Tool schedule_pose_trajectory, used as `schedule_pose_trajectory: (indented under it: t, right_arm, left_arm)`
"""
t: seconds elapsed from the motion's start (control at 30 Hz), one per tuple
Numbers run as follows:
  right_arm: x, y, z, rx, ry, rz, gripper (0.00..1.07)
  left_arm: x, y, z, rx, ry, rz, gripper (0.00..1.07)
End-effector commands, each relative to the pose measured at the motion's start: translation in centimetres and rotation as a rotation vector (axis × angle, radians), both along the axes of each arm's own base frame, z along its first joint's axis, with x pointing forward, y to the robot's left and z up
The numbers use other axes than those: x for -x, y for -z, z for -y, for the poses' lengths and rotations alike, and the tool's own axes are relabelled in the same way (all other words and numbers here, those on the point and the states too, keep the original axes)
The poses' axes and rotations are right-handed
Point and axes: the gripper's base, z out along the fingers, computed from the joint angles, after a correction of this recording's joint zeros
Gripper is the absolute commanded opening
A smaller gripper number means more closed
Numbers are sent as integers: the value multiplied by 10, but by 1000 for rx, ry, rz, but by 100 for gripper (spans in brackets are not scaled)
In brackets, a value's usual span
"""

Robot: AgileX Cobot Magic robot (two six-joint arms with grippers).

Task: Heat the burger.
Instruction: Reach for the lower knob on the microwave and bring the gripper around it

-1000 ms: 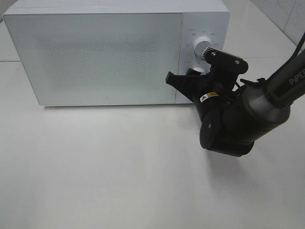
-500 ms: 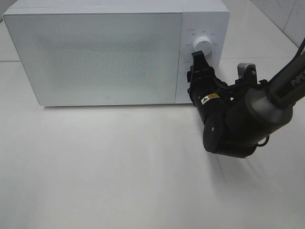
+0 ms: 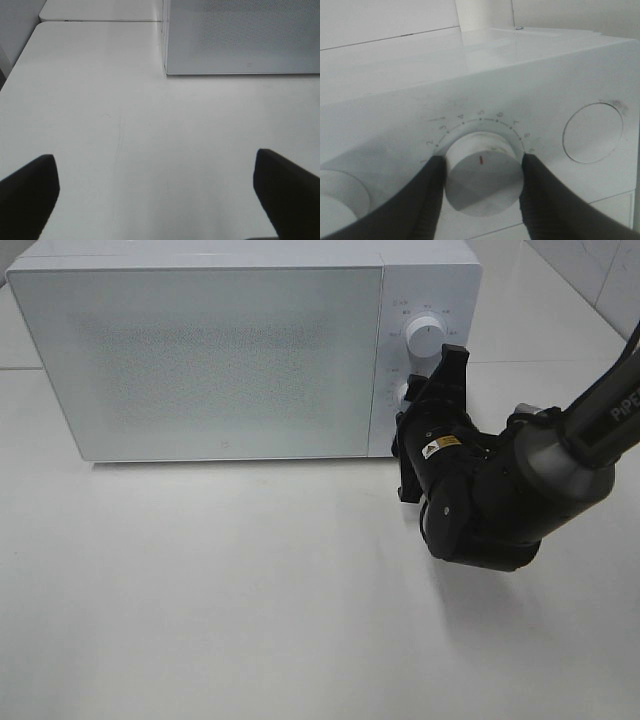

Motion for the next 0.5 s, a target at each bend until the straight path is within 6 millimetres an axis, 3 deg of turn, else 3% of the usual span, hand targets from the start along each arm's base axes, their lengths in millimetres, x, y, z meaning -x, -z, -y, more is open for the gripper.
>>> schedule_pose_trajectory:
  t: [0.03,0.33,0.5]
  right_arm:
    - [-8,-22,-18,-5,-142,160,4]
    - [-8,-22,-18,51,-146,165,6]
    - [-9,-21,-15,67,-111,157,12]
  left_arm:
    - [2,1,0,-7,0,13,98]
    - [2,1,0,-7,0,13,98]
    - [2,1,0,-7,0,13,98]
